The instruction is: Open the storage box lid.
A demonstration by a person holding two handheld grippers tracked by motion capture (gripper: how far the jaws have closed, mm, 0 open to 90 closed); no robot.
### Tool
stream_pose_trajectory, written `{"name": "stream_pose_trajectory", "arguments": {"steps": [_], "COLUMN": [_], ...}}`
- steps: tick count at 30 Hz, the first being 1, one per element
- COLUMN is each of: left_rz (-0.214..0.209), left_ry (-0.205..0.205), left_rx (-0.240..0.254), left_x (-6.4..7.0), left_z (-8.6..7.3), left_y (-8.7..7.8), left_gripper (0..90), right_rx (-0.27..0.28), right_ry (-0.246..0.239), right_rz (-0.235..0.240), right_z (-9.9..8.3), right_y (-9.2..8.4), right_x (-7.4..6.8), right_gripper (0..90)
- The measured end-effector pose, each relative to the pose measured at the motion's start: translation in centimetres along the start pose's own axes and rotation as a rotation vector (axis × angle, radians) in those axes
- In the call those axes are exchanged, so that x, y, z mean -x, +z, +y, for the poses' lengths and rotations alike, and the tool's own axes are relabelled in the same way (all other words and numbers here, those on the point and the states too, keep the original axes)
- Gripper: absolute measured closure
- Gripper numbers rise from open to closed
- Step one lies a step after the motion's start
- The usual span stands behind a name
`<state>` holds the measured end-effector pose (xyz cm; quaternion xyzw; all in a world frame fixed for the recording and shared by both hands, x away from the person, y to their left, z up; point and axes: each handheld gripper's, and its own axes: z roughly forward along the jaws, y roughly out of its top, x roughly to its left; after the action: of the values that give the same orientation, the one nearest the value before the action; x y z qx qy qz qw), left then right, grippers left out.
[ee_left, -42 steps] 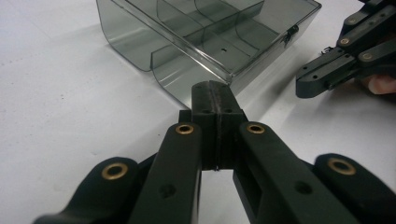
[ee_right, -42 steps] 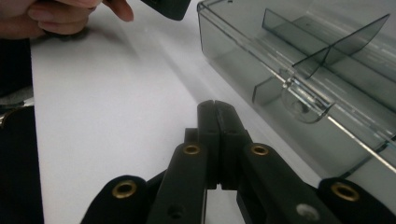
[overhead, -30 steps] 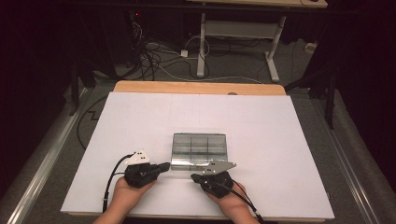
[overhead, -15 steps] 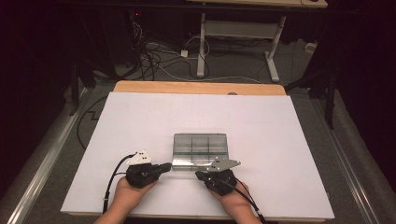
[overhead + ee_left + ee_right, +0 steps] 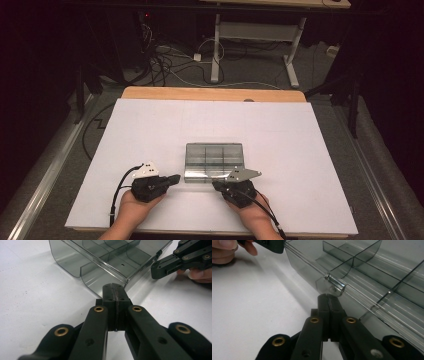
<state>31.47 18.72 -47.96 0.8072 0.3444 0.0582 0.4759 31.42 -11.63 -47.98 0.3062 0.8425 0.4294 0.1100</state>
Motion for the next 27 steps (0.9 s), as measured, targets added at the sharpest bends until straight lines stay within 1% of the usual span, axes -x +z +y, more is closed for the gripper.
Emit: {"name": "stream_pose_trajectory", "arguments": {"steps": [5, 6, 11, 14, 16, 18, 23, 27], "left_rz": [-0.015, -0.013, -0.005, -0.003, -0.006, -0.006, 0.001, -0.009], "left_ry": [-0.013, -0.01, 0.014, 0.019, 0.017, 0.007, -0.004, -0.013], "left_rx": [0.012, 0.015, 0.02, 0.024, 0.024, 0.022, 0.024, 0.025], "left_x": [0.02, 0.07, 0.34, 0.45, 0.46, 0.42, 0.27, 0.14], "left_z": [-0.04, -0.03, -0.04, -0.05, -0.03, -0.01, -0.02, -0.01], "left_y": [0.06, 0.02, -0.15, -0.18, -0.19, -0.2, -0.3, -0.28], "left_gripper": [87.5, 87.5, 87.5, 87.6, 87.6, 87.6, 87.5, 87.5], "right_rx": [0.0, 0.001, 0.007, 0.008, 0.007, 0.008, 0.008, 0.006], "right_ry": [-0.006, 0.0, -0.003, -0.002, -0.004, -0.009, -0.014, -0.014], "right_rz": [-0.003, 0.0, 0.001, 0.004, 0.006, 0.007, 0.007, 0.005], "right_z": [0.02, 0.02, -0.01, 0.0, 0.01, 0.05, 0.06, 0.06], "right_y": [-0.03, -0.03, -0.08, -0.07, -0.06, -0.03, -0.01, 0.03], "right_x": [-0.03, -0.01, 0.03, 0.05, 0.05, 0.08, 0.06, 0.03], "right_gripper": [90.0, 90.0, 90.0, 90.0, 90.0, 90.0, 90.0, 90.0]}}
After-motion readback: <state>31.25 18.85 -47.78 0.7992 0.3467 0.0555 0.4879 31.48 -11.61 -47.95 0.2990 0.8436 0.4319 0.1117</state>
